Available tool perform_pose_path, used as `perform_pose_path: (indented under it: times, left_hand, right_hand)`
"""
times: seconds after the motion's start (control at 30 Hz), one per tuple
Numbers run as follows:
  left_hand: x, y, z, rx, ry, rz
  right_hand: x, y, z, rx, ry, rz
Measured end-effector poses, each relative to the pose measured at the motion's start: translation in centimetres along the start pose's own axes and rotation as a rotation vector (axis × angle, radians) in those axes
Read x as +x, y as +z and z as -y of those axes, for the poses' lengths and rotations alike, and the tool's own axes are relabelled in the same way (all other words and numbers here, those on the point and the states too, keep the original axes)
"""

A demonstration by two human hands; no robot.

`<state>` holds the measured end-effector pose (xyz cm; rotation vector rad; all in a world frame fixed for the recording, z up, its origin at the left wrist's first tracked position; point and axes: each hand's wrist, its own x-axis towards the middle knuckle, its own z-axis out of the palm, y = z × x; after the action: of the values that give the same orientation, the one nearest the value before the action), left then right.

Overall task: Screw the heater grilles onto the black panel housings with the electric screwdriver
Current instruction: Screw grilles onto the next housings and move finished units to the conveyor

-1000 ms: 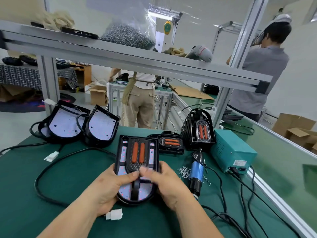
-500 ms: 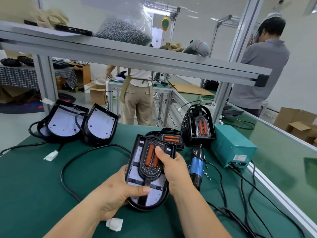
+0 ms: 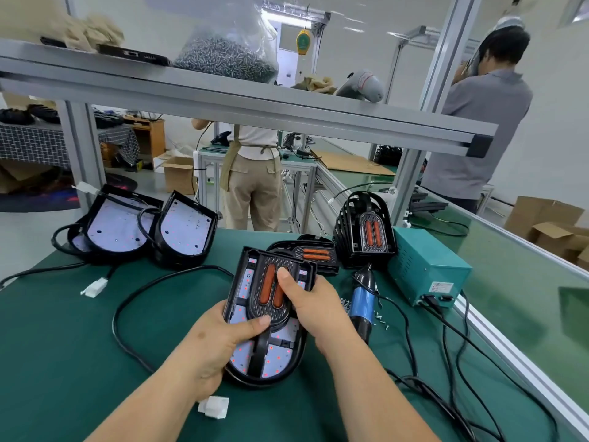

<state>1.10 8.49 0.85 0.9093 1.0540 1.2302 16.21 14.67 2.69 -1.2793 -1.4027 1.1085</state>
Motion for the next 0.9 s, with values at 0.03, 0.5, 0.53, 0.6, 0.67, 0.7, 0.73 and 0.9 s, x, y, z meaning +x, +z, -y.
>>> perform_pose_path:
  times: [0.03, 0.5, 0.53, 0.6, 0.67, 0.7, 0.73, 0.9]
  left_hand:
    - [-0.1, -0.1, 0.0, -0.006, -0.002, -0.012]
    - [-0.7, 0.2, 0.8, 0.045, -0.079, -0.090]
    - [-0.7, 0.2, 0.9, 0.043, -0.086, -0.099]
    - [-0.7, 0.3, 0.9, 0.043, -0.100, -0.118]
    - [-0.7, 0.3, 0.8, 0.039, -0.114, -0.140]
    - [-0.6, 0.4, 0.8, 0.036, -0.120, -0.147]
    - [-0.6, 0.4, 0.8, 0.035, -0.126, -0.152]
    - [-0.6, 0.1, 0.8, 0.047, -0.164, -0.163]
  right_hand:
    - [0.1, -0.9, 0.3, -0.182, -0.031, -0.053]
    - [0.0, -7.9, -2.1, -0.838, 0.247, -0.332]
    - [0.1, -7.8, -2.2, -0.815, 0.253, -0.341]
    - [0.2, -7.9, -2.4, -0.754, 0.264, -0.383]
    - [0.2, -8.2, -2.7, -0.643, 0.281, -0.429]
    - [0.2, -8.4, -2.8, -0.544, 0.297, -0.448]
    - [0.3, -8.6, -2.8, -0.404, 0.316, -0.465]
    - [0.2, -9.5, -1.3, 0.381, 0.382, -0.406]
